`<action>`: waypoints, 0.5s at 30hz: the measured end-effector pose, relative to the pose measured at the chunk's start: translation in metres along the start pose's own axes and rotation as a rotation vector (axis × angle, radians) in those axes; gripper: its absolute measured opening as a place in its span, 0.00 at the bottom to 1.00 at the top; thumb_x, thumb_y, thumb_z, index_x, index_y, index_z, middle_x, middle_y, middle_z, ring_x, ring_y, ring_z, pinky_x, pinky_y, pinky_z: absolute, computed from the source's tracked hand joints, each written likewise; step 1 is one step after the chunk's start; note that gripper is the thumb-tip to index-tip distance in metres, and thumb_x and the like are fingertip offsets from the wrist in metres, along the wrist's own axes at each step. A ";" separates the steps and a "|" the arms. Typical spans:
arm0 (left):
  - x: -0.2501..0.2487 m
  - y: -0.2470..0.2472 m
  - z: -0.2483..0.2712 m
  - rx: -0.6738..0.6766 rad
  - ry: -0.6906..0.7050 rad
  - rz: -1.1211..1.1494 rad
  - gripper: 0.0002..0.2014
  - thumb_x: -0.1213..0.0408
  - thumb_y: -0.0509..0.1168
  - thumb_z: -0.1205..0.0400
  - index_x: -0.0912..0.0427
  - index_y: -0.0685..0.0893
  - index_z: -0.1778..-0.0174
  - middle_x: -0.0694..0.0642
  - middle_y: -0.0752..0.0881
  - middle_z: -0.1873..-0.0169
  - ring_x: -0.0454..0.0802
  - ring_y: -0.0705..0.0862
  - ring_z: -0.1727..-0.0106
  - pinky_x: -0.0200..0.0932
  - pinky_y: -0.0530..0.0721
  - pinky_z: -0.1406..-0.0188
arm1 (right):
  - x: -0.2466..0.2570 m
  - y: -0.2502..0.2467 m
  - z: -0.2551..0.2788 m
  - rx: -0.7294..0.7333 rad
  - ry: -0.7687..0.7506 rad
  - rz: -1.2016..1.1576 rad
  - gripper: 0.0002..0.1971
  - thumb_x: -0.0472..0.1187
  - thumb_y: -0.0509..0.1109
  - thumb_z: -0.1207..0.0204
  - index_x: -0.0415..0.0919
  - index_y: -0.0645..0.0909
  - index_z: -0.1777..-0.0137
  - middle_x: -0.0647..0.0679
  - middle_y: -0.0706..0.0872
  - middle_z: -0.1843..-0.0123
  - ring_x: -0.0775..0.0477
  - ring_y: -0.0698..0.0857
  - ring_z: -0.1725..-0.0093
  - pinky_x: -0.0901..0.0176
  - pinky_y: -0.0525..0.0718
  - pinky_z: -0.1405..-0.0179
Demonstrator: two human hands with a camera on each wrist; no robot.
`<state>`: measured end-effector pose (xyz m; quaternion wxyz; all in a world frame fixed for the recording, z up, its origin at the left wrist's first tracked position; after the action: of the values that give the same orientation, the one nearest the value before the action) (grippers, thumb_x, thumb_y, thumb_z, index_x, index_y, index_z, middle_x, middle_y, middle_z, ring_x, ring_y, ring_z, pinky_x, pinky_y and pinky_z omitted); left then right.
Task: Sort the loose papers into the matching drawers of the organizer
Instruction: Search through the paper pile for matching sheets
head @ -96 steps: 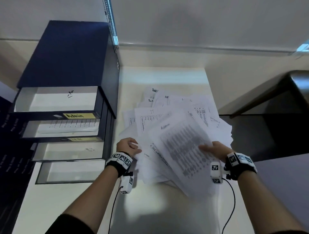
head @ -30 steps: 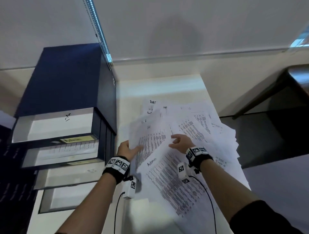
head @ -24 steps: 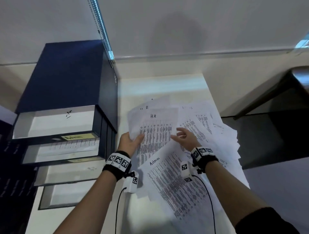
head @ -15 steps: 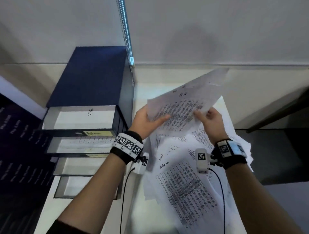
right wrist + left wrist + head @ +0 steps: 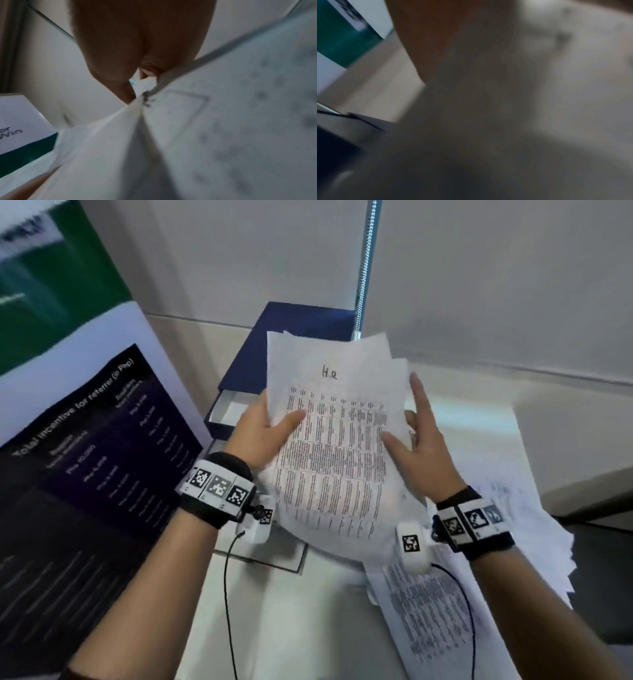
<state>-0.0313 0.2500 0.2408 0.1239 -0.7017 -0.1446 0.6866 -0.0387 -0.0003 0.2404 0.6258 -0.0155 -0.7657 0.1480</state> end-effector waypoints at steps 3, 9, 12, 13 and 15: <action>0.051 -0.045 0.029 0.073 -0.200 0.011 0.21 0.54 0.72 0.20 0.52 0.78 0.32 0.46 0.89 0.43 0.46 0.89 0.44 0.57 0.85 0.37 | -0.013 0.069 0.014 0.175 0.047 0.129 0.32 0.40 0.68 0.17 0.60 0.62 0.16 0.62 0.70 0.19 0.62 0.67 0.20 0.59 0.65 0.21; 0.108 -0.094 0.098 0.094 -0.361 0.125 0.24 0.62 0.78 0.28 0.47 0.77 0.39 0.49 0.89 0.45 0.42 0.89 0.45 0.57 0.83 0.33 | -0.064 0.166 0.060 0.297 0.323 0.044 0.15 0.40 0.69 0.17 0.54 0.85 0.33 0.62 0.82 0.33 0.64 0.78 0.32 0.63 0.72 0.26; 0.122 -0.105 0.118 0.098 -0.414 0.118 0.23 0.64 0.76 0.28 0.44 0.73 0.43 0.42 0.84 0.49 0.36 0.84 0.49 0.44 0.83 0.38 | -0.084 0.180 0.072 0.244 0.482 -0.057 0.14 0.37 0.65 0.15 0.50 0.85 0.34 0.53 0.80 0.28 0.59 0.76 0.32 0.68 0.70 0.35; 0.128 -0.108 0.123 0.107 -0.431 0.098 0.29 0.62 0.77 0.29 0.47 0.71 0.36 0.41 0.82 0.47 0.37 0.83 0.47 0.40 0.83 0.41 | -0.087 0.181 0.074 0.228 0.528 -0.079 0.14 0.36 0.63 0.14 0.48 0.85 0.34 0.51 0.80 0.27 0.57 0.75 0.31 0.67 0.69 0.35; 0.151 -0.114 0.128 0.135 -0.491 0.051 0.49 0.53 0.82 0.33 0.51 0.62 0.20 0.47 0.81 0.36 0.46 0.83 0.38 0.44 0.81 0.35 | -0.088 0.179 0.073 0.187 0.566 -0.081 0.15 0.35 0.61 0.13 0.45 0.85 0.34 0.50 0.80 0.27 0.55 0.74 0.29 0.64 0.67 0.32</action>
<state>-0.1609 0.4087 0.1396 0.1141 -0.5074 -0.1066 0.8475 -0.1185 0.1376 0.0996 0.8186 0.0319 -0.5437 0.1825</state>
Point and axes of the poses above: each hand's wrist, its own z-axis away from the middle knuckle, its own y-axis out of the palm, x = y × z, the point moved 9 cm from there along -z, towards the middle knuckle
